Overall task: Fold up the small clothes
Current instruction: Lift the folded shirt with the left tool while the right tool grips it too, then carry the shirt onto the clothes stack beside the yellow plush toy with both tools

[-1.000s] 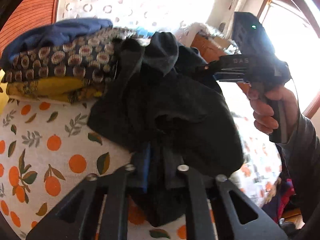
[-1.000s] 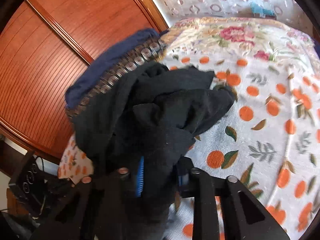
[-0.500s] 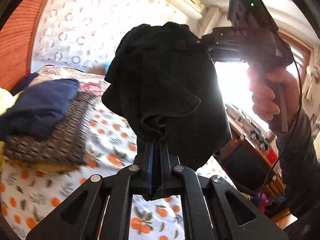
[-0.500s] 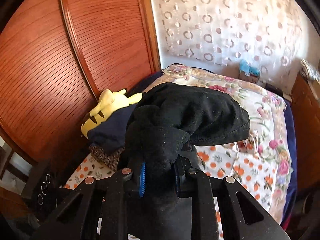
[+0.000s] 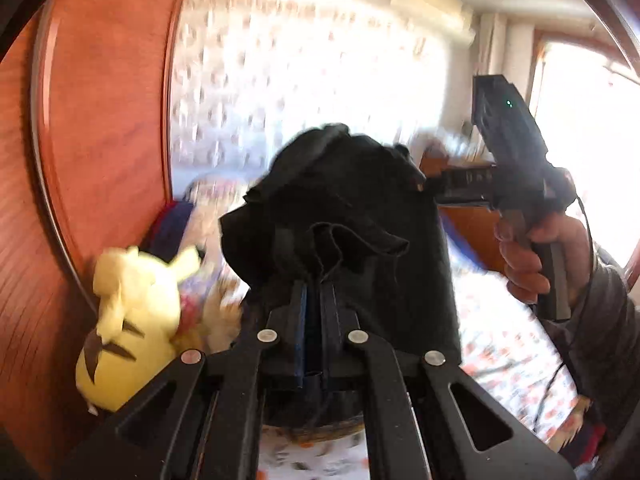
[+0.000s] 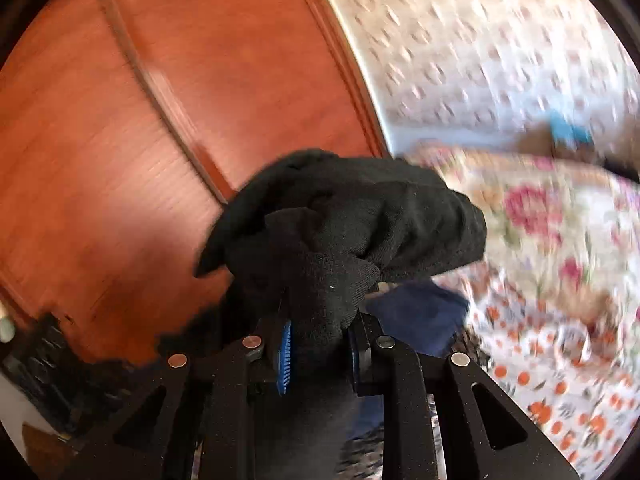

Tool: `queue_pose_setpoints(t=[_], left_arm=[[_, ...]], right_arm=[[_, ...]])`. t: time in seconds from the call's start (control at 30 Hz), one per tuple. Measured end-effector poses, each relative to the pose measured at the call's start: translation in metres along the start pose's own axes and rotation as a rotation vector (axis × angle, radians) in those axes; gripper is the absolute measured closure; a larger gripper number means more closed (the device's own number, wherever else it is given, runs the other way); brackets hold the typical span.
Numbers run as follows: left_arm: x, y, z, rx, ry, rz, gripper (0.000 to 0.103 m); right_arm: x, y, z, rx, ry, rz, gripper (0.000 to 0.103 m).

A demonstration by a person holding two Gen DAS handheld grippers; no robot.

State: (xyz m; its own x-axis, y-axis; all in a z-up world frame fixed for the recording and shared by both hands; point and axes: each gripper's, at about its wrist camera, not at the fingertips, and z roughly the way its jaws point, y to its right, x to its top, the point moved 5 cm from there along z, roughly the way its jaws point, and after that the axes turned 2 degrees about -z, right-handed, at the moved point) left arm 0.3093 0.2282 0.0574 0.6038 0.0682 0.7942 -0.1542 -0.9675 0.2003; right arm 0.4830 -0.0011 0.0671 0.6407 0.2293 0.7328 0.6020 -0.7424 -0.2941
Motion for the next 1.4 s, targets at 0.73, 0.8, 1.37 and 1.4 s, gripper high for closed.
queue_pose_setpoints(t=[0.73, 0.8, 1.37, 1.4], left_arm=[[-0.018, -0.006, 0.061, 0.165, 0.036, 0.061, 0.096], [-0.017, -0.019, 0.058, 0.184, 0.049, 0.014, 0.096], [-0.028, -0.060, 0.094, 0.281, -0.071, -0.018, 0.096], [-0.029, -0.060, 0.090, 0.274, -0.060, -0.026, 0.096]], right_arm=[[-0.042, 0.056, 0.068, -0.253, -0.034, -0.335, 0.041], [-0.031, 0.061, 0.084, -0.282, -0.016, -0.333, 0.041], [-0.106, 0.001, 0.077, -0.125, 0.054, -0.457, 0.041], [-0.109, -0.001, 0.071, -0.125, 0.069, -0.462, 0.041]])
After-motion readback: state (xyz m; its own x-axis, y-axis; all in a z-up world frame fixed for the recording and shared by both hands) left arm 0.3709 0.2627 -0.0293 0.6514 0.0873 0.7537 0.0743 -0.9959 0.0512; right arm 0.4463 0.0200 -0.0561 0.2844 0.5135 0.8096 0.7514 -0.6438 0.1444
